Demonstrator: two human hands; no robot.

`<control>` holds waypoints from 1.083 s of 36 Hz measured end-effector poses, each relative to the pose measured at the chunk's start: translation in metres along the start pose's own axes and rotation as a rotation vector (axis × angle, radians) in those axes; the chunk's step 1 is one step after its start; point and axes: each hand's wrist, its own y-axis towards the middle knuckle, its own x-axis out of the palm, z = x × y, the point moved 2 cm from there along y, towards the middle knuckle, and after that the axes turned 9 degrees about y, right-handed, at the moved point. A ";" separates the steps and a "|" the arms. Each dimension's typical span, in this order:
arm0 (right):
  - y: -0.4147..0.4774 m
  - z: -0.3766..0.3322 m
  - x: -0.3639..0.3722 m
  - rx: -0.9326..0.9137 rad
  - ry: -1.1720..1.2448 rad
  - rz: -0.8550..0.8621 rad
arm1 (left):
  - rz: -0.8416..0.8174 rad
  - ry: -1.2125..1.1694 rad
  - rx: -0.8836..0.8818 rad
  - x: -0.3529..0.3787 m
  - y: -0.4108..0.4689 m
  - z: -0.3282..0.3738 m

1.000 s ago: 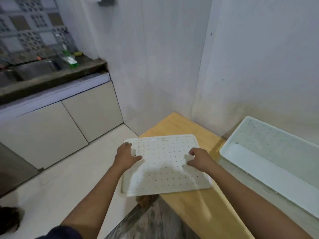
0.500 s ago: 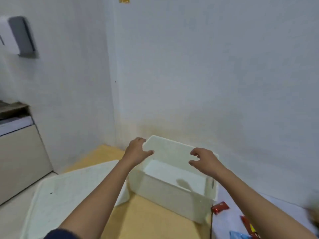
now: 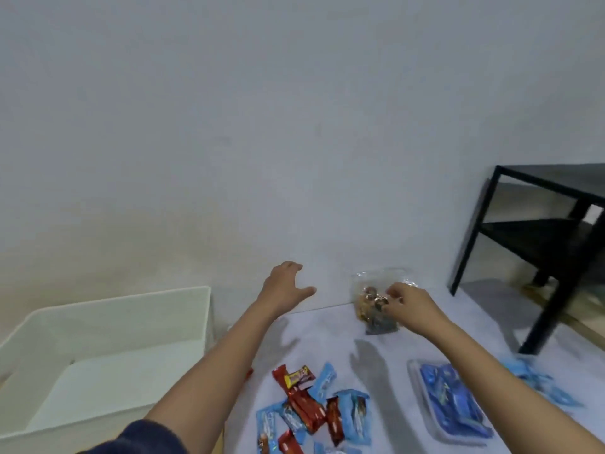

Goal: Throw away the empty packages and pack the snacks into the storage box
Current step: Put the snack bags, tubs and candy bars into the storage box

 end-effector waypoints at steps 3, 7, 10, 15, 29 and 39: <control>0.005 0.032 -0.021 0.058 0.007 0.052 | -0.054 -0.022 0.063 0.027 0.026 0.029; 0.016 0.068 -0.040 0.112 0.019 0.084 | -0.107 -0.042 0.114 0.062 0.054 0.057; 0.025 0.092 -0.049 0.145 0.059 0.113 | -0.123 -0.065 0.145 0.086 0.068 0.073; 0.053 0.130 -0.052 0.164 0.078 0.096 | -0.124 -0.125 0.133 0.124 0.088 0.086; 0.206 0.219 -0.042 0.001 0.087 -0.194 | 0.058 -0.293 -0.274 0.220 0.140 0.095; 0.272 0.255 -0.020 -0.091 0.198 -0.114 | 0.257 -0.582 -0.447 0.258 0.158 0.102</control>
